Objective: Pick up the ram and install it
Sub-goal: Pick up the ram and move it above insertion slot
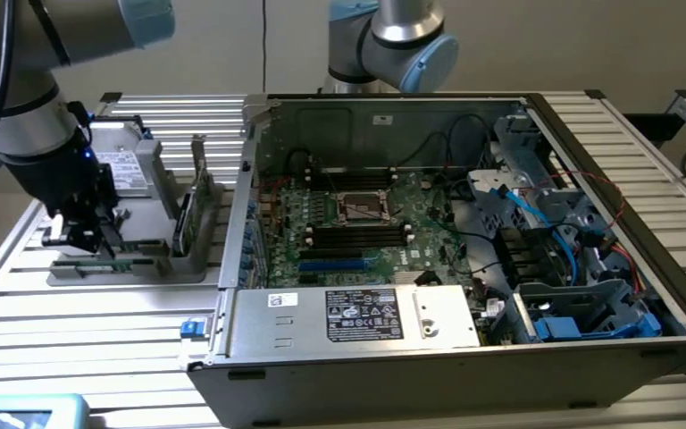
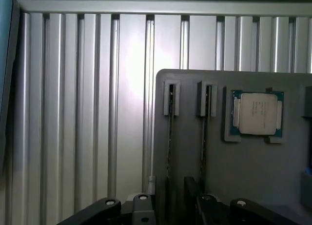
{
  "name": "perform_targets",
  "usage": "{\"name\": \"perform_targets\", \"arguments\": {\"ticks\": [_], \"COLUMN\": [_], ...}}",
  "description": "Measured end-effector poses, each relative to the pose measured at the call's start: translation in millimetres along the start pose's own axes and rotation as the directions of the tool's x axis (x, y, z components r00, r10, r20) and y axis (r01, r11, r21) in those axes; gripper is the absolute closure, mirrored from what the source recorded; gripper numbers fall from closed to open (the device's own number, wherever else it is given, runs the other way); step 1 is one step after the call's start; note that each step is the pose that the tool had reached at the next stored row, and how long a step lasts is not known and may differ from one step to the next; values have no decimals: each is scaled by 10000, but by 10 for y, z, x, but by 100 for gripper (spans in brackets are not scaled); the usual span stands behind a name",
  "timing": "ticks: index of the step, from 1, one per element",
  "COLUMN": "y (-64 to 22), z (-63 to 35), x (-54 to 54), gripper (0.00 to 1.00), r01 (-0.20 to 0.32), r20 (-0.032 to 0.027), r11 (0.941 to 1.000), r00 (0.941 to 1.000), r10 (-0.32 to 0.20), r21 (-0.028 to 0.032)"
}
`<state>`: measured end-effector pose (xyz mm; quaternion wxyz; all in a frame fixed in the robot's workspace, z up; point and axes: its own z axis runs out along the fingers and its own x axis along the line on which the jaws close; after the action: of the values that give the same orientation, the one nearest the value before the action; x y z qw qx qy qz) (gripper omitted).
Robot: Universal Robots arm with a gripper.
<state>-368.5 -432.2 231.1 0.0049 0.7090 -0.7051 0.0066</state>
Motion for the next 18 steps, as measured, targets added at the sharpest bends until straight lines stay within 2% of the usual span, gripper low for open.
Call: {"name": "perform_targets", "arguments": {"ticks": [10, 18], "y": [2, 14], "z": [169, 246], "x": [-2, -3], "gripper": [64, 64], "r01": [-36, -86], "r20": [0, 0], "r11": [10000, 10000], "r00": [10000, 10000], "r10": [36, 86], "r21": [-39, -42]}}
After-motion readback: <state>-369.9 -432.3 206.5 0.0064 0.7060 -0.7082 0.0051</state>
